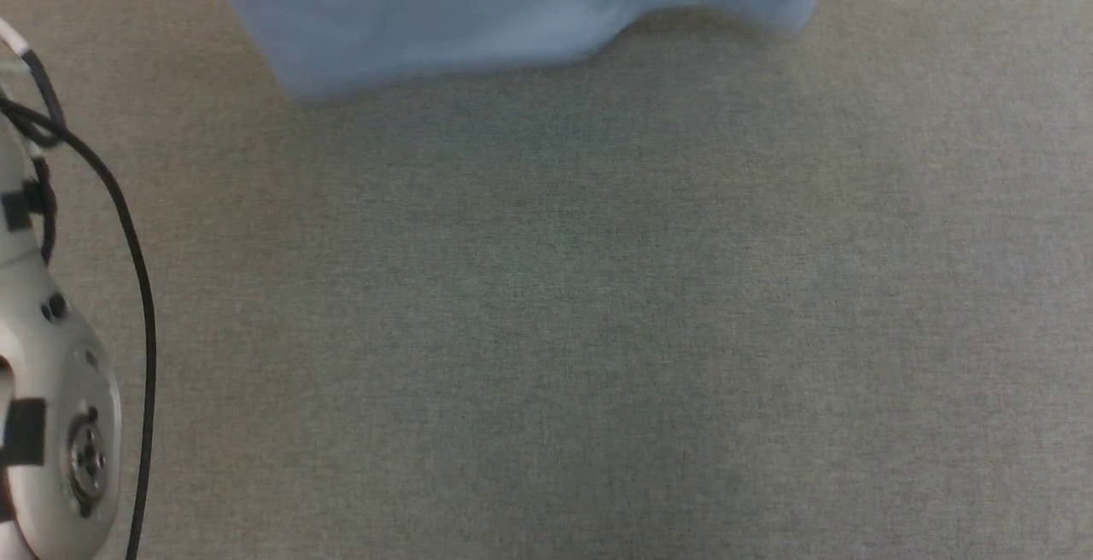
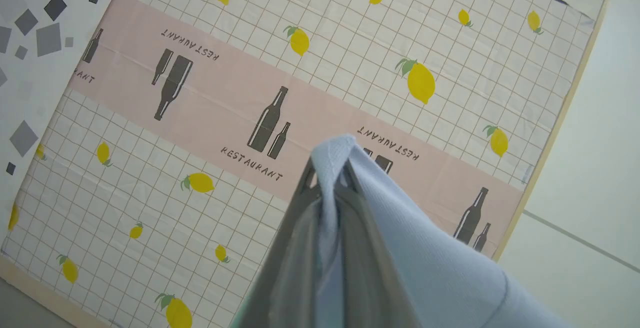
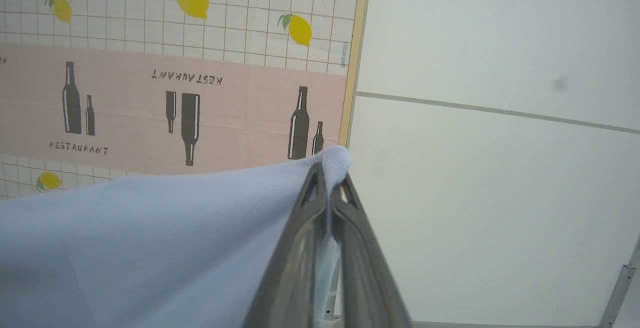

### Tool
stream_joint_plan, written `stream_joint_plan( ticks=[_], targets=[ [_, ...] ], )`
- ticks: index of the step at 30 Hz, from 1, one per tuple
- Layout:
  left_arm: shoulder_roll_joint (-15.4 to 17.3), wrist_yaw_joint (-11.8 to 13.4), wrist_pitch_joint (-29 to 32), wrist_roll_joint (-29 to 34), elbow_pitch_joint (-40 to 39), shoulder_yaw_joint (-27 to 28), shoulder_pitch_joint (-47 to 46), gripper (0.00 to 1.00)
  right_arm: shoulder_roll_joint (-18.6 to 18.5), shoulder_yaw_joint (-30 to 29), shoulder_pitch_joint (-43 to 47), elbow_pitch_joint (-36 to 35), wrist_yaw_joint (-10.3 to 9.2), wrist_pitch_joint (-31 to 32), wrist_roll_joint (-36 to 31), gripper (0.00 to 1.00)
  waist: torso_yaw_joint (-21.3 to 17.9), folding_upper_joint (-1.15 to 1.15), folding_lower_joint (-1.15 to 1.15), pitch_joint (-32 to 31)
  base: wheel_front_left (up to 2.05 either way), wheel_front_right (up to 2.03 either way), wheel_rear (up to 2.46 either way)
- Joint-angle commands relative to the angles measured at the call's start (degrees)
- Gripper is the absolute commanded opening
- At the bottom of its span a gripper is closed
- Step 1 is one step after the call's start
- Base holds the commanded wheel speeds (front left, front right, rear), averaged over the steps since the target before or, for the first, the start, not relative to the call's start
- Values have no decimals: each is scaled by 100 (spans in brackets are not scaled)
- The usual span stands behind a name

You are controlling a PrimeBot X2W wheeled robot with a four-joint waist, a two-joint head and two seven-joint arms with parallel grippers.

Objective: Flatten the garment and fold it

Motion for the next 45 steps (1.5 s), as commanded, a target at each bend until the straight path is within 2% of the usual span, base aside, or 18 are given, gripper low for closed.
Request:
stream_joint_plan(
  ticks=[1,4,8,15,19,22,27,30,36,40,45],
  targets=[
    [7,-42,-148,18,51,34,-194,0,-22,21,-158,5,-9,-173,-53,0,-39,0,-1,47,0,0,0],
    [-64,-186,-266,-69,159,20,-292,0,-33,63,-243,129,-9,-404,-42,0,-17,0,-1,39,0,0,0],
    [-103,-439,-183,-13,335,-245,52,0,-93,105,72,375,-9,-579,135,0,53,0,-1,-15,0,0,0],
    [-125,-743,118,-16,580,-577,1654,0,-214,393,1420,720,-9,-698,900,0,95,0,-1,-298,0,0,0],
    [-113,-813,331,-138,395,-625,2909,0,-262,565,2461,568,-9,-506,1534,0,85,0,-1,-571,0,0,0],
    [-181,-731,495,-290,94,-583,3847,0,-270,513,3334,251,-9,-264,1902,0,117,0,-1,-829,0,0,0],
    [-441,-418,875,-684,-599,-439,5488,0,-177,96,5087,-631,-9,379,2201,0,206,0,-1,-1290,0,0,0],
    [-539,-196,1132,-829,-1068,-399,6355,0,63,-282,6044,-1248,-9,797,2163,0,226,0,-1,-1485,0,0,0],
    [-638,421,1699,-808,-1953,-507,7768,0,598,-877,7624,-2256,-9,1607,1948,0,266,0,-1,-1781,0,0,0],
    [-608,728,2039,-741,-2211,-607,8329,0,727,-1260,8282,-2519,-9,1978,1776,0,308,0,-1,-1904,0,0,0],
    [-578,1027,2377,-745,-2366,-644,8765,0,743,-1492,8926,-2198,-9,2667,1992,0,333,0,-1,-1990,0,0,0]
  ],
)
